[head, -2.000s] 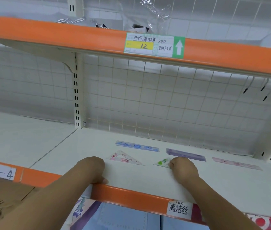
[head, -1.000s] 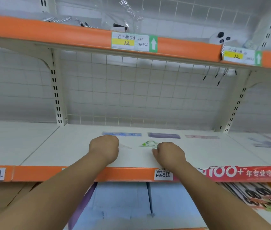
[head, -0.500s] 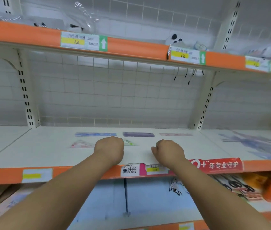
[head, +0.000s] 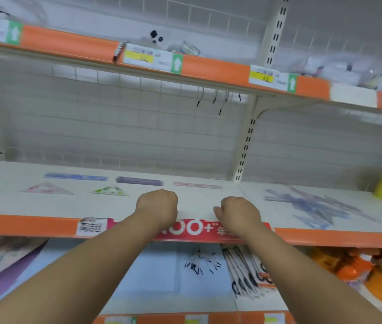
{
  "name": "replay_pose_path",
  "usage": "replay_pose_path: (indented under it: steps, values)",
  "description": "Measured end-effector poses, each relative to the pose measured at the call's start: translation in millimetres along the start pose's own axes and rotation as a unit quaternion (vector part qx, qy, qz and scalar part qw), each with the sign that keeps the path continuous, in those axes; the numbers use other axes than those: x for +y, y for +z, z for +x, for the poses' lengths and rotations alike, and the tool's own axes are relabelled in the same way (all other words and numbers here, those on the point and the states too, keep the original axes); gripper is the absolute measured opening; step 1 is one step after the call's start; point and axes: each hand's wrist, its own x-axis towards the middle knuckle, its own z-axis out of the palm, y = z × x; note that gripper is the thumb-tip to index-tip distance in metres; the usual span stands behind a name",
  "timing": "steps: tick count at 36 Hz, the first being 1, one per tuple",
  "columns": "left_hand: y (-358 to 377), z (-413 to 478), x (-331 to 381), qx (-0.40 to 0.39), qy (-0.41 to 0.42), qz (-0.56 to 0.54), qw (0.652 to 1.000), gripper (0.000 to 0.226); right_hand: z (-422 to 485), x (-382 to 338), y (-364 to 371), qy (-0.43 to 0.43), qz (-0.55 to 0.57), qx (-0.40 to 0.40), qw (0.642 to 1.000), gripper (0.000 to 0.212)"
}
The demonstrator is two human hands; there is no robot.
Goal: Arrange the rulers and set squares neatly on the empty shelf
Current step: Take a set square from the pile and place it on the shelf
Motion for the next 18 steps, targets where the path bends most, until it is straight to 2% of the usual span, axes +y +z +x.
replay_pose_path:
  steps: [9, 13, 18]
  values:
    - [-11.1, 7.9, 89.5, -0.004, 0.018, -0.019, 1.000, 0.017, -13.1, 78.4, -12.0, -0.004, 0.003, -0.025, 1.000, 0.041]
    - [-16.2, 17.7, 117.0, 0.000, 0.033, -0.021, 0.999, 0.012, -10.9, 104.7, -14.1, 0.006, 0.011, -0.015, 1.000, 0.033]
    - [-20.2, 35.4, 144.9, 0.004, 0.046, -0.013, 0.999, 0.017, -6.2, 133.3, -12.7, 0.018, 0.010, -0.010, 1.000, 0.028]
